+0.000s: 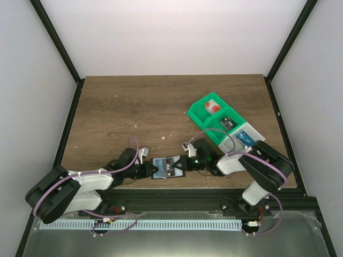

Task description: Take the credit cards out of the card holder

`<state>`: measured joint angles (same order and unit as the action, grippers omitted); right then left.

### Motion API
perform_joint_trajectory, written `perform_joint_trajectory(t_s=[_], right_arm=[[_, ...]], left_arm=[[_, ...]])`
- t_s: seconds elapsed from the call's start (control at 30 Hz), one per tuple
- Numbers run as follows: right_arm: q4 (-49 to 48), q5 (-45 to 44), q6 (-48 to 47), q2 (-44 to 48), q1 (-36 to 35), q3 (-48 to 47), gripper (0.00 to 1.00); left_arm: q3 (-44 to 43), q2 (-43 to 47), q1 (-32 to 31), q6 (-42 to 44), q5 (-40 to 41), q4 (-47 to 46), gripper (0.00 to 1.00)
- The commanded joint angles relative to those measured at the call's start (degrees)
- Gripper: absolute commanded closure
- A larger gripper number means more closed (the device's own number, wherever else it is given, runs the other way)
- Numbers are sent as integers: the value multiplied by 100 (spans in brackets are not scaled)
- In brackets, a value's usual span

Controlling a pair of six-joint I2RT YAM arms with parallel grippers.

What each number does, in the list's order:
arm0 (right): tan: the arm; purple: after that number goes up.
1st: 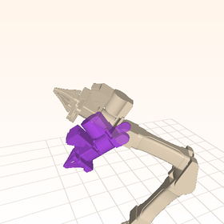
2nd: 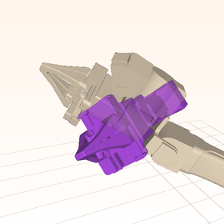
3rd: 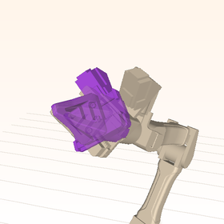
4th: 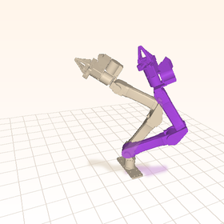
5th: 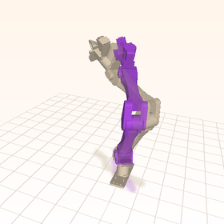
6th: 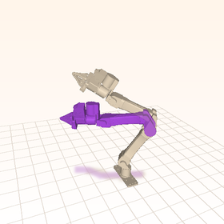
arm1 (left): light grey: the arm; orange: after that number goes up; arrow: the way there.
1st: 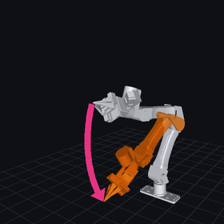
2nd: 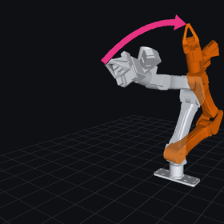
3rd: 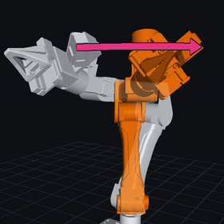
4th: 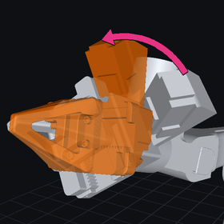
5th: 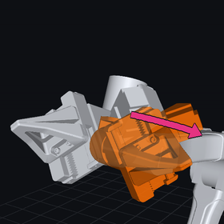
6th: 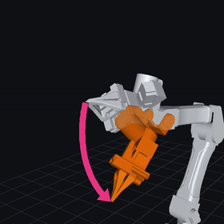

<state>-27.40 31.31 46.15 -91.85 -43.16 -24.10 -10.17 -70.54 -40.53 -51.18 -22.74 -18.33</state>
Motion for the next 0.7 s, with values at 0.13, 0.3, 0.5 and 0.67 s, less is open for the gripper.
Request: perform_joint_trajectory(t_s=[0.13, 0.3, 0.5, 0.67], right_arm=[[244, -150, -102, 496, 161, 247, 100], [503, -249, -115, 858, 203, 338, 100], [1005, -401, -31, 1610, 211, 353, 100], [1334, -430, 172, 2388, 209, 307, 100]], left_arm=[[-10, 36, -1, -19, 122, 524, 97], [-125, 286, -1, -53, 157, 726, 88], [-356, 918, 0, -245, 135, 1026, 53], [-360, 1619, -4, -501, -52, 890, 40]])
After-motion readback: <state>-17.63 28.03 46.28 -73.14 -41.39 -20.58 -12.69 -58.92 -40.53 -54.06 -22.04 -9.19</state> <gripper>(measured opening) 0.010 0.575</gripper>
